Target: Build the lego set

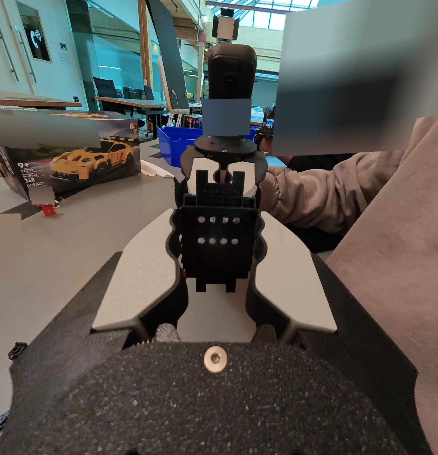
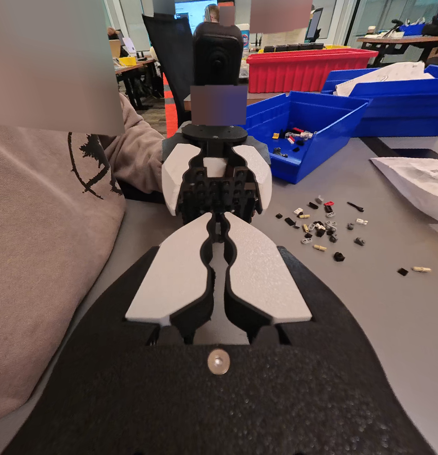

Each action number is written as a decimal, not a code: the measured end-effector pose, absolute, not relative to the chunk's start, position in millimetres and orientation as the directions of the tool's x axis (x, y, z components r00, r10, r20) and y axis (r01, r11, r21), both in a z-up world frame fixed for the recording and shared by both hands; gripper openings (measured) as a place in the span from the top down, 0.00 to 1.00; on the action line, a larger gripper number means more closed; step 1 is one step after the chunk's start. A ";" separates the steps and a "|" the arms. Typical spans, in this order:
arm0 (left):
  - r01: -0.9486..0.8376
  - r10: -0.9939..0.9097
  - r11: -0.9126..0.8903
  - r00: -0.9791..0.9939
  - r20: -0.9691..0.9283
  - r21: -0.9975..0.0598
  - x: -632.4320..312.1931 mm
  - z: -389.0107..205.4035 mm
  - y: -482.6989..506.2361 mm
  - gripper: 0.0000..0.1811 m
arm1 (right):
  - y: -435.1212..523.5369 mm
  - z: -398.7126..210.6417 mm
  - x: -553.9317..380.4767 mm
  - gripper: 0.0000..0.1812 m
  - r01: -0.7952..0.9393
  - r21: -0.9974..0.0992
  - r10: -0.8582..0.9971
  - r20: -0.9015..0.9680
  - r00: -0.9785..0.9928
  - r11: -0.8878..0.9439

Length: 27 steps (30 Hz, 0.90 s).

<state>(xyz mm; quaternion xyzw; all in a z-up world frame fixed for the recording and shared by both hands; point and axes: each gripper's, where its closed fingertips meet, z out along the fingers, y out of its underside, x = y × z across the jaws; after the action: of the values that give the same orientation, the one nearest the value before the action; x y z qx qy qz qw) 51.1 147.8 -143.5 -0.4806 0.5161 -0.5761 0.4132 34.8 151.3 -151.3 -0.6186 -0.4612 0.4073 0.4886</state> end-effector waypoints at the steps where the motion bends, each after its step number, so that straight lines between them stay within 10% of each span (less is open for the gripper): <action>1: -0.023 -0.972 -0.128 -0.198 0.130 -0.991 51.0 -144.5 147.8 0.68 | 151.3 -152.3 34.9 0.98 0.170 -0.980 0.967 -0.060 0.246 -0.104; 27: -0.021 -0.968 -0.156 -0.194 0.157 -0.988 50.7 -147.1 148.0 0.68 | 150.2 -157.2 36.9 1.00 0.191 -0.976 0.969 -0.058 0.240 -0.106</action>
<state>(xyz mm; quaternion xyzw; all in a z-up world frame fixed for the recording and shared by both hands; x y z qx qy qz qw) 50.7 148.0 -147.1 -0.4878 0.5072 -0.5830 0.4062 36.9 150.2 -157.2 -0.6236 -0.4649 0.4050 0.4806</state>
